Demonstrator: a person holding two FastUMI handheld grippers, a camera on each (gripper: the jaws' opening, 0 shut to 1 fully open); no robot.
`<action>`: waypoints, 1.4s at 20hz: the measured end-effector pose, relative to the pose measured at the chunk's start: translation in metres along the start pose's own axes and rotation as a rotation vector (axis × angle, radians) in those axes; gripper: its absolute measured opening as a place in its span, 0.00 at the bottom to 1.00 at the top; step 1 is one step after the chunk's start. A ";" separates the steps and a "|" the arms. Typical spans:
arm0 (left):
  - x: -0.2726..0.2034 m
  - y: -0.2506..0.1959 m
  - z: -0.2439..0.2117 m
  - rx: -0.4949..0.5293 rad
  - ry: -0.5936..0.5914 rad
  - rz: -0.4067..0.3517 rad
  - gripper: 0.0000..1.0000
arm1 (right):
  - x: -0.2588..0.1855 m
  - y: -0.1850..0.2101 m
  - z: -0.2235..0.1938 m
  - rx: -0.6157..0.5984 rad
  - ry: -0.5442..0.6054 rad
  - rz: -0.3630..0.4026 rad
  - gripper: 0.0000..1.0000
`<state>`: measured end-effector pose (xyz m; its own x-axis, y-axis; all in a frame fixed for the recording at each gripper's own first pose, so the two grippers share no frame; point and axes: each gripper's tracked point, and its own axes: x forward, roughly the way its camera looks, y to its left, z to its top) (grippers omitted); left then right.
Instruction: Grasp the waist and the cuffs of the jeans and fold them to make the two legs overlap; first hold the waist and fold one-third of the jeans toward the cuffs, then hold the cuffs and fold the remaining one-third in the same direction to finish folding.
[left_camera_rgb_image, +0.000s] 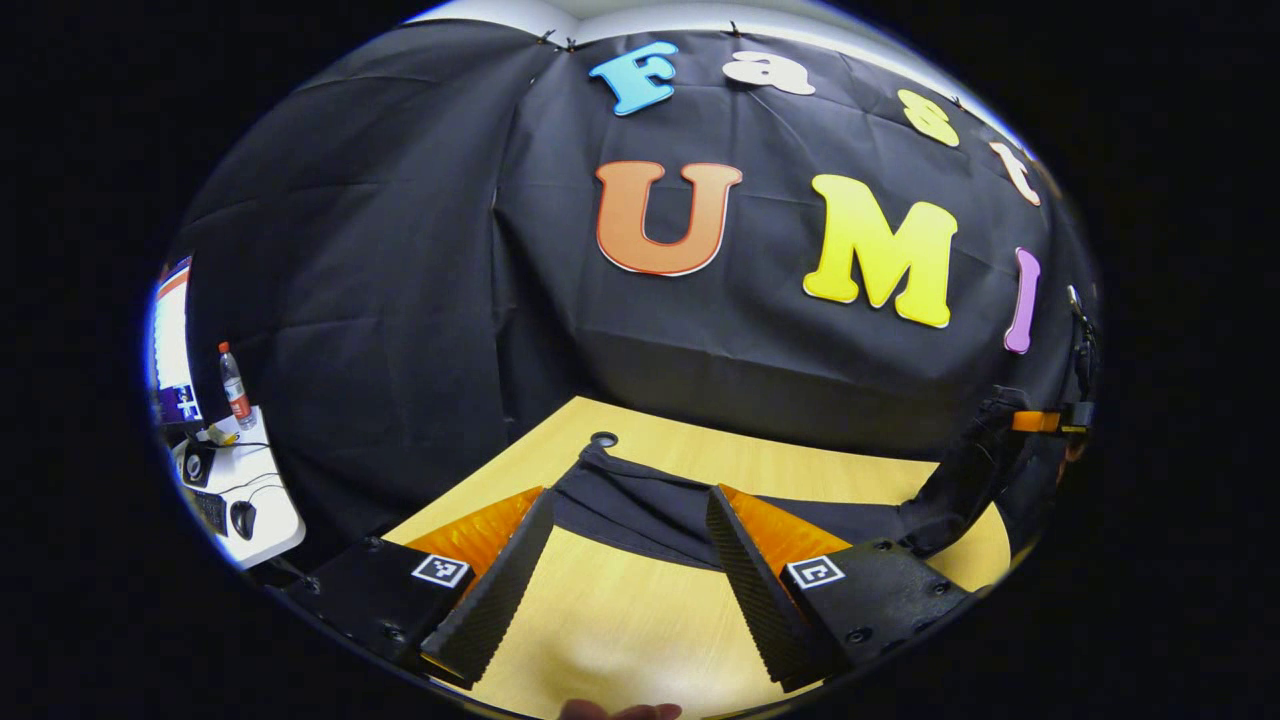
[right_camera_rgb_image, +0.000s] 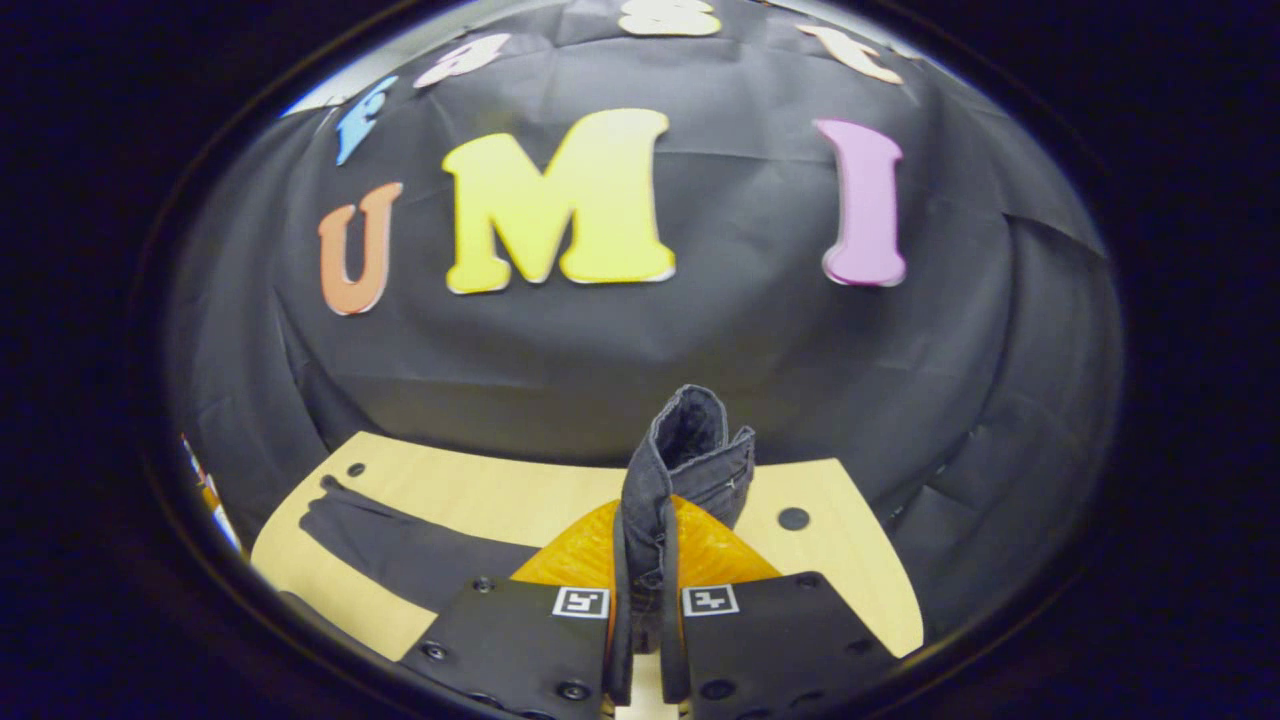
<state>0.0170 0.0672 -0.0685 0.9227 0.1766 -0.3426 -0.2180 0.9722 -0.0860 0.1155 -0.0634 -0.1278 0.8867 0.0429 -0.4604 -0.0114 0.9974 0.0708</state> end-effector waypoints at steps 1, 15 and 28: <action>-0.001 0.007 0.002 -0.005 -0.006 0.005 0.99 | 0.005 0.030 0.000 -0.029 0.000 0.029 0.08; -0.005 0.116 -0.023 -0.109 0.032 0.111 0.99 | 0.096 0.265 -0.158 -0.239 0.187 0.175 0.12; 0.013 0.123 -0.030 -0.124 0.056 0.091 0.99 | 0.112 0.290 -0.213 -0.343 0.275 0.218 0.24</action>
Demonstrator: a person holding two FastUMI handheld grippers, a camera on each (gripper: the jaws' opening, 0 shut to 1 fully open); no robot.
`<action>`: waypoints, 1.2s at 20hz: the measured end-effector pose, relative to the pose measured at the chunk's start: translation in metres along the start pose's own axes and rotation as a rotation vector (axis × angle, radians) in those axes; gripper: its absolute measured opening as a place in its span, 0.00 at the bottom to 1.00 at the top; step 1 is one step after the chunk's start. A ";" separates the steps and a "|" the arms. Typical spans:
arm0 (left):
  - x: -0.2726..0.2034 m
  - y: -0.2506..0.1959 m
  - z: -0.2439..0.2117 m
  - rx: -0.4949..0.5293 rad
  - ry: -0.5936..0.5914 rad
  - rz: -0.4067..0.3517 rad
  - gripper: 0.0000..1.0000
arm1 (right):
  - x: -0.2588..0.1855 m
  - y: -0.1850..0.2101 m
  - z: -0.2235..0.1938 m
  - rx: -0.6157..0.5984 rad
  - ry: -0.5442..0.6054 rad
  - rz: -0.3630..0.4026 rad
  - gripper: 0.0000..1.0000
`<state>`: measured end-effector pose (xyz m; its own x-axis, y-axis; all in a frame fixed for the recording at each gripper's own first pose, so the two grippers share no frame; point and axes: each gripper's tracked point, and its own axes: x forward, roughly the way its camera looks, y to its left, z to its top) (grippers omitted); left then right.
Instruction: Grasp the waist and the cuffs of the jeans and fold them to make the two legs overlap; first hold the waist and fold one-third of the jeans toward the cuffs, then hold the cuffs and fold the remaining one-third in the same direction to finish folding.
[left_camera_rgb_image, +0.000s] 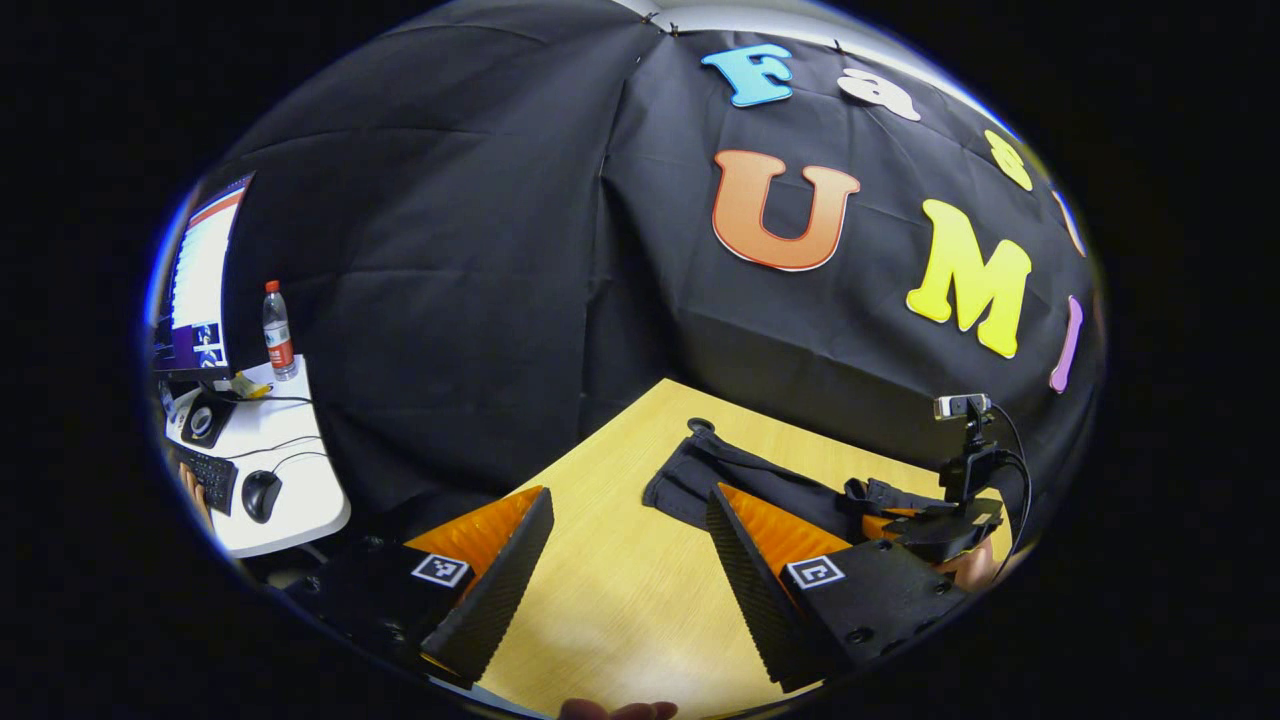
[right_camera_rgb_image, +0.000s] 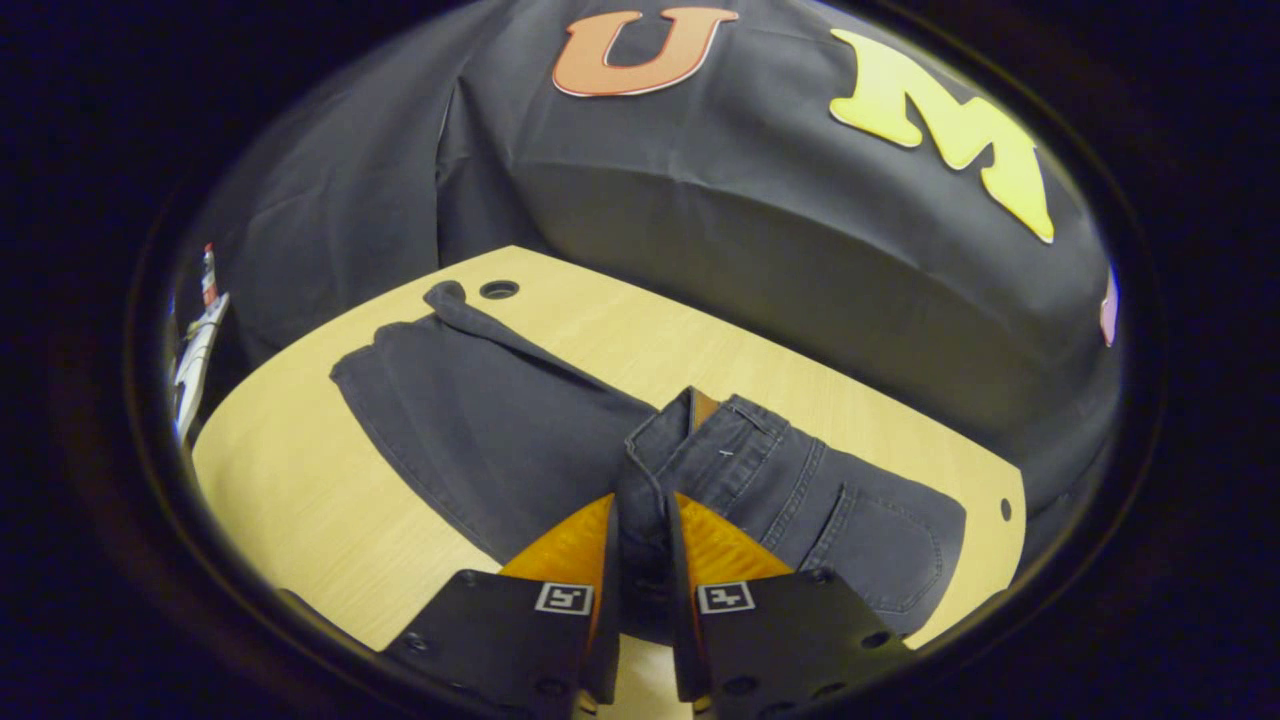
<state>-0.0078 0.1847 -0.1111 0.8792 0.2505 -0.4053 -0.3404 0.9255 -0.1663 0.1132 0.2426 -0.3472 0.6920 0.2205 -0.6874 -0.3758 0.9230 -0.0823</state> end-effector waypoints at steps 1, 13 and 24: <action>0.001 -0.003 -0.001 -0.001 0.002 -0.013 0.99 | -0.002 0.001 0.003 0.013 -0.005 0.012 0.26; 0.039 -0.031 -0.028 -0.266 0.118 -0.211 0.99 | -0.133 -0.010 0.071 0.006 -0.223 0.118 0.67; 0.152 -0.042 -0.074 -0.752 0.299 -0.244 0.99 | -0.248 -0.147 0.021 0.183 -0.160 -0.085 0.94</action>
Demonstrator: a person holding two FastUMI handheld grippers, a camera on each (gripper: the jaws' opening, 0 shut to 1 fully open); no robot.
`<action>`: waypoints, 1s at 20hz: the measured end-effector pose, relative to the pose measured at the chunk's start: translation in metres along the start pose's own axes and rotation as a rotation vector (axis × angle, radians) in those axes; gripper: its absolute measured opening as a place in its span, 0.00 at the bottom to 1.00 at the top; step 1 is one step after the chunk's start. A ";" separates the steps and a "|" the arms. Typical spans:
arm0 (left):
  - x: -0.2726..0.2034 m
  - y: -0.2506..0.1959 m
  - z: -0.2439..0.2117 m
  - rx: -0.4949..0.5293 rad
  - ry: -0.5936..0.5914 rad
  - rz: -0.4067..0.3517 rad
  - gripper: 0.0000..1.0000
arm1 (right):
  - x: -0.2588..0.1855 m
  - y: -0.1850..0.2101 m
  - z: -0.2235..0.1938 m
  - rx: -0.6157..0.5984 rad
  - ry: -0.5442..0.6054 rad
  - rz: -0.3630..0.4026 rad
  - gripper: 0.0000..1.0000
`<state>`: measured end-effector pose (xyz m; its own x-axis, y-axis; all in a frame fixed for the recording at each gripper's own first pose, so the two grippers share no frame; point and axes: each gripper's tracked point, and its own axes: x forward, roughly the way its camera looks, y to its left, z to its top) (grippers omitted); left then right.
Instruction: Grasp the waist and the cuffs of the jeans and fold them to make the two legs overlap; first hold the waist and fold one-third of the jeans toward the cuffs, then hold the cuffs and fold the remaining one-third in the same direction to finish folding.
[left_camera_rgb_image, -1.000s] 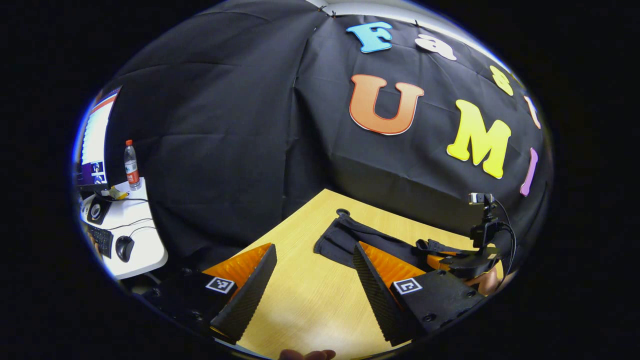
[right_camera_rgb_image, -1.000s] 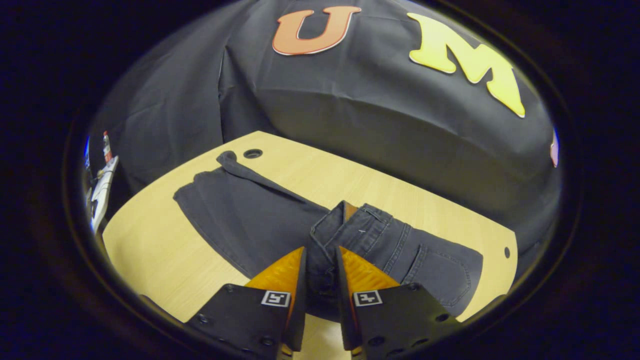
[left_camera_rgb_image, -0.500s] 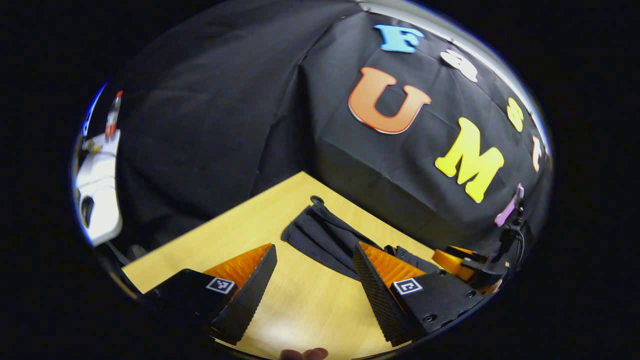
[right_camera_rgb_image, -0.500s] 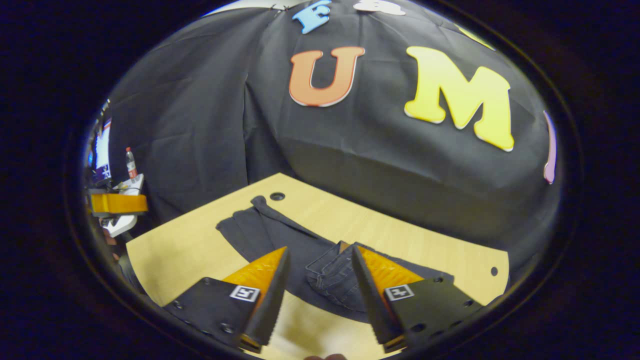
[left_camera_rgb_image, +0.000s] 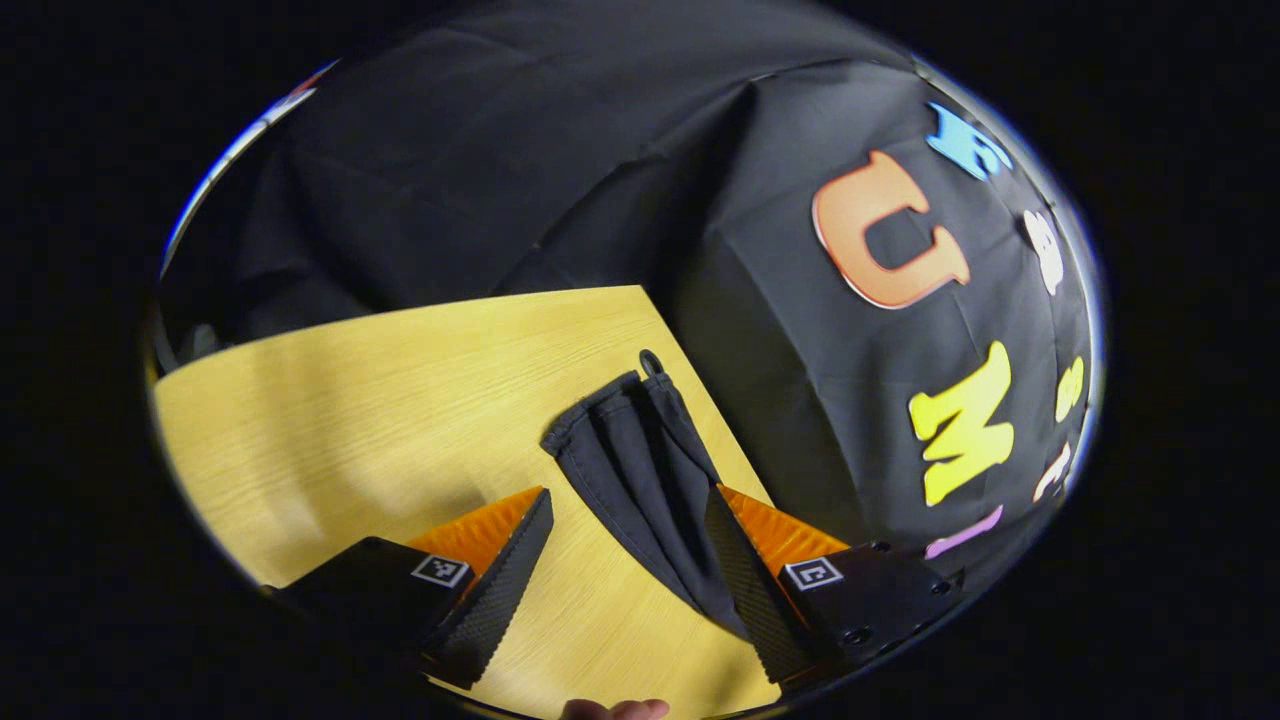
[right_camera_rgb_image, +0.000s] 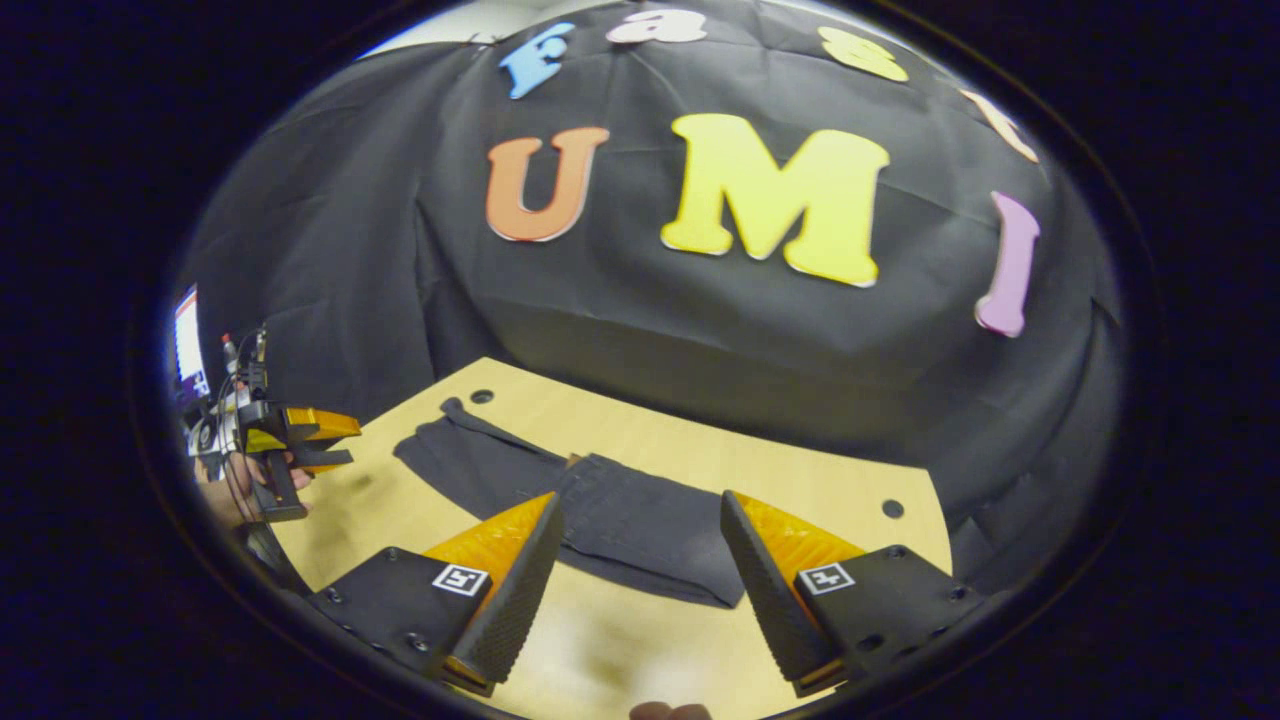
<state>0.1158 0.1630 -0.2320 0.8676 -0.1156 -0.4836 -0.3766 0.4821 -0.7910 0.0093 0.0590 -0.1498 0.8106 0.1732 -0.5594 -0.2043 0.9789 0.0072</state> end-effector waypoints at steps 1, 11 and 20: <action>0.006 0.004 0.000 -0.047 0.016 0.007 0.98 | -0.005 -0.010 -0.008 0.017 0.017 -0.016 0.95; 0.067 0.019 0.003 -0.255 0.086 0.061 0.98 | -0.022 -0.055 -0.025 0.106 0.077 -0.119 0.96; 0.102 -0.003 0.012 -0.301 0.106 -0.030 0.98 | -0.011 -0.053 -0.037 0.112 0.124 -0.130 0.94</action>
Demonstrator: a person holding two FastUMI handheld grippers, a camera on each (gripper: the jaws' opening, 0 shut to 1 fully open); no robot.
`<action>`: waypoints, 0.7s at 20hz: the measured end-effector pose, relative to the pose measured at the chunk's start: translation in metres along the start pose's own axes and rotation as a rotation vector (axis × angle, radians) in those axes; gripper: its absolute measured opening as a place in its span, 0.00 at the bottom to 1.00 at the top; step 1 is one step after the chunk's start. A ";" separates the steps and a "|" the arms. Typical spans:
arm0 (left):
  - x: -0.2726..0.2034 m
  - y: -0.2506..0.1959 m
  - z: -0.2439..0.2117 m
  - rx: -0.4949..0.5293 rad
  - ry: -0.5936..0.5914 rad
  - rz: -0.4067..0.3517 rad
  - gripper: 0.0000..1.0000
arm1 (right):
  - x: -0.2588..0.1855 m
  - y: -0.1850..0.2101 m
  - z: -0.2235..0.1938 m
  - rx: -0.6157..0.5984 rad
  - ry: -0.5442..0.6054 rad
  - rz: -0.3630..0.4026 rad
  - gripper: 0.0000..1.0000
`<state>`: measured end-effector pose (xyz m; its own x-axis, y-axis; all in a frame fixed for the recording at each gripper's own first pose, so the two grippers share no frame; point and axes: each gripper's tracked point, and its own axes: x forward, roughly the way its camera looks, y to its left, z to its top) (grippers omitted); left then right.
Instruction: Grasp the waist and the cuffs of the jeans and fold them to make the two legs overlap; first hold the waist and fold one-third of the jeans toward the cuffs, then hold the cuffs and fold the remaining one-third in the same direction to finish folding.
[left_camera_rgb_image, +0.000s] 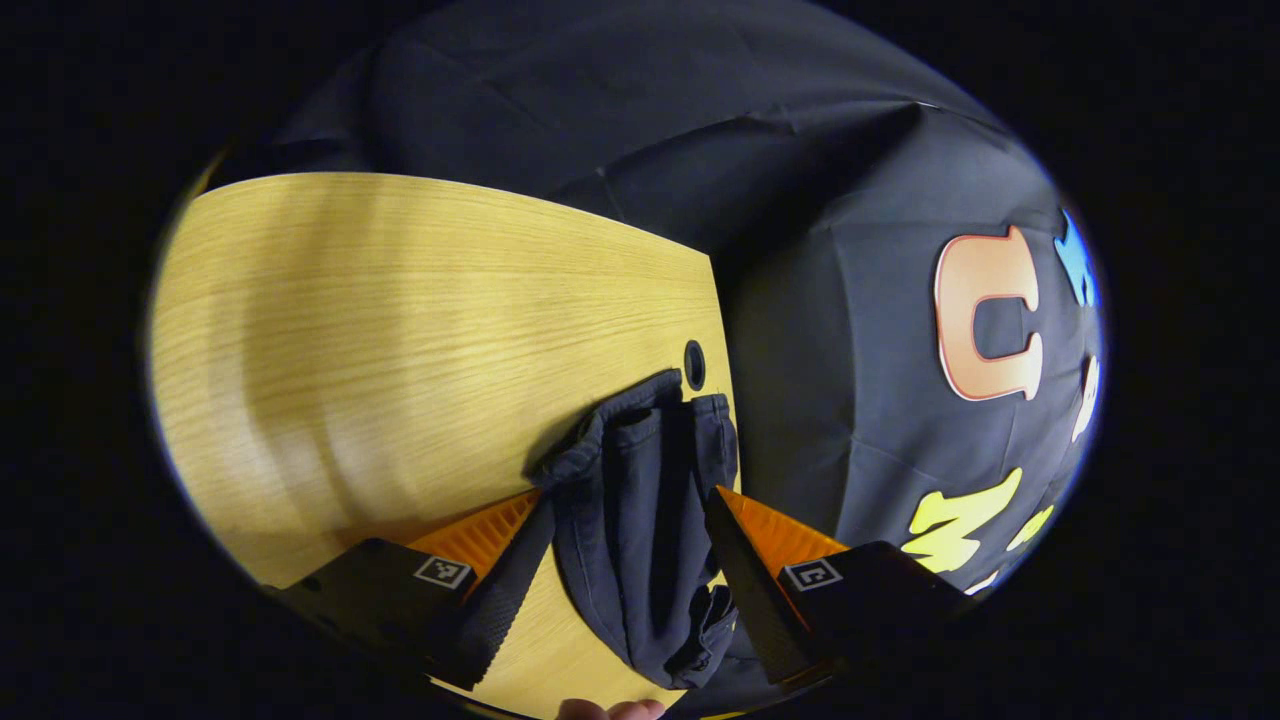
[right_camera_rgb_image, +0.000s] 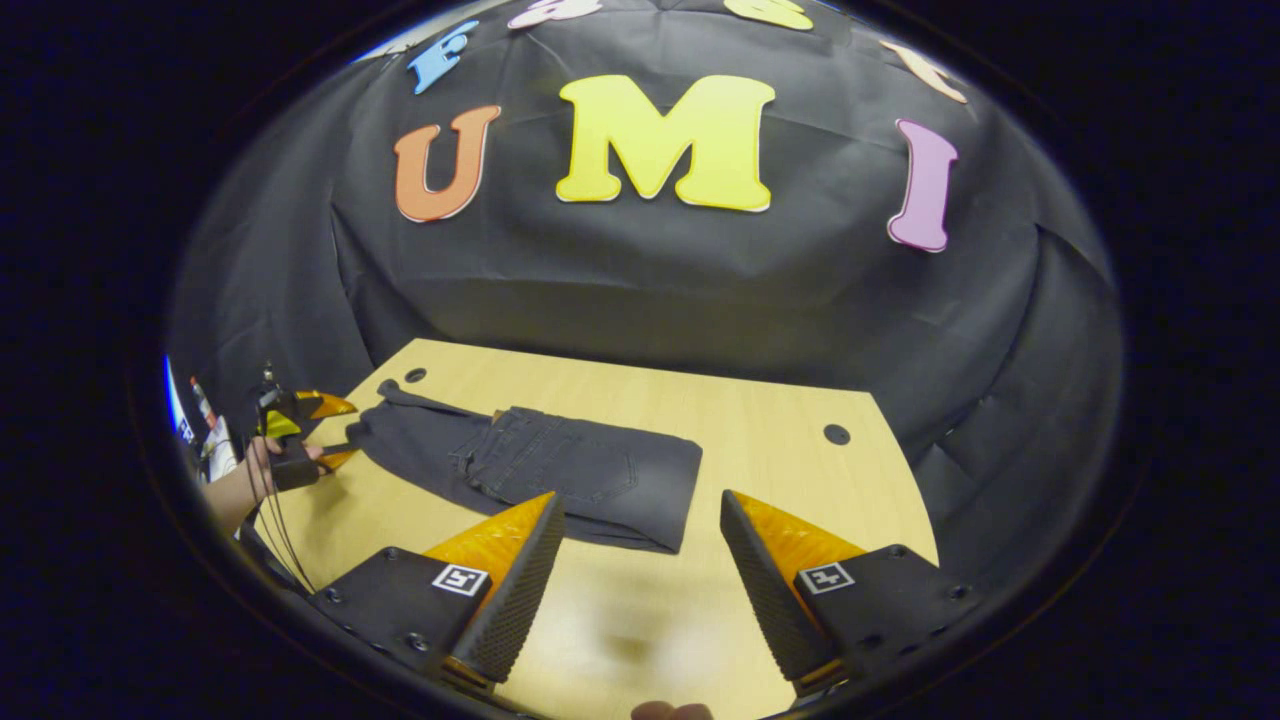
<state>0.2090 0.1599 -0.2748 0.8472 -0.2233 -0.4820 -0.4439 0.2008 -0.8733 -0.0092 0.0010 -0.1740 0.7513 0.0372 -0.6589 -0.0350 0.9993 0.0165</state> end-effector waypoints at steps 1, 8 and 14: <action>0.007 -0.004 0.001 -0.026 -0.001 -0.032 1.00 | 0.004 -0.001 -0.003 0.005 0.009 -0.003 0.96; 0.035 -0.003 0.002 0.008 -0.003 -0.034 1.00 | 0.009 -0.003 -0.014 0.018 0.048 -0.016 0.94; 0.045 0.012 0.005 -0.012 -0.022 0.014 0.22 | 0.004 -0.005 -0.028 0.011 0.076 -0.021 0.96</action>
<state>0.2438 0.1568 -0.3064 0.8471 -0.1996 -0.4926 -0.4592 0.1920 -0.8673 -0.0248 -0.0040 -0.1979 0.6999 0.0156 -0.7141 -0.0120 0.9999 0.0101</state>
